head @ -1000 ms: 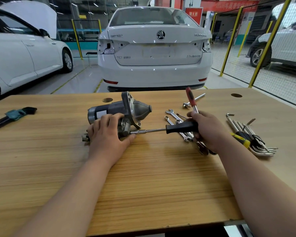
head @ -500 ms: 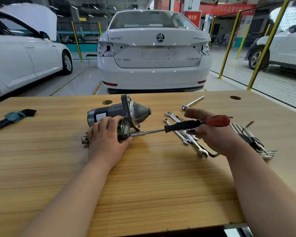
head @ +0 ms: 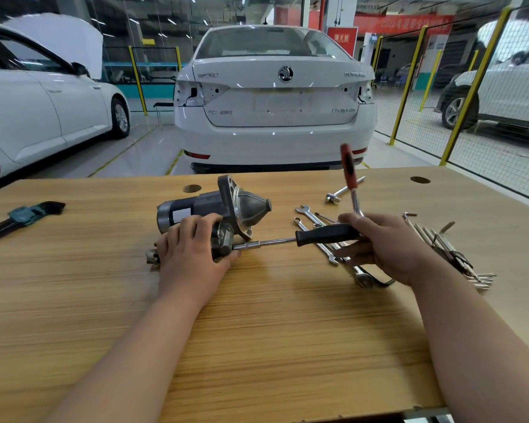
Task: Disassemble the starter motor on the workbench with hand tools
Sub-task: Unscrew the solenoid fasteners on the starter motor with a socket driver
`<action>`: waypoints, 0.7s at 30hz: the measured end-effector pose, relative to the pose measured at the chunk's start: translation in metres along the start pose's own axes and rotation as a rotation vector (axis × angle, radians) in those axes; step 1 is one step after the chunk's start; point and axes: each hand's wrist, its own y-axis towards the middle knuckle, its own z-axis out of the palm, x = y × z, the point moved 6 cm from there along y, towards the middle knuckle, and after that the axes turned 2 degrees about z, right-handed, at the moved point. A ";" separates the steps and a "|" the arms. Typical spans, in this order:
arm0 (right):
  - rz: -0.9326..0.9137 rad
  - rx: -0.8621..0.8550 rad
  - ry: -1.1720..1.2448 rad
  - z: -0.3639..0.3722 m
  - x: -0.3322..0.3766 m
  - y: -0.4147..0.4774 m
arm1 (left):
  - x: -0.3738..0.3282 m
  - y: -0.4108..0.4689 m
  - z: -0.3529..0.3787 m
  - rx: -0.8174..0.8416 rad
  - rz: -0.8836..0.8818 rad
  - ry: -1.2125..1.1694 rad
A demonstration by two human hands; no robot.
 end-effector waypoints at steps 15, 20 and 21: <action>-0.172 -0.220 -0.412 -0.004 0.005 0.002 | 0.001 0.000 0.000 0.009 -0.017 -0.013; -0.259 -0.159 -0.304 -0.005 0.006 0.003 | 0.002 0.000 0.000 -0.002 -0.016 -0.011; -0.267 -0.138 -0.265 -0.006 0.005 0.002 | 0.002 0.000 0.000 -0.007 -0.017 -0.013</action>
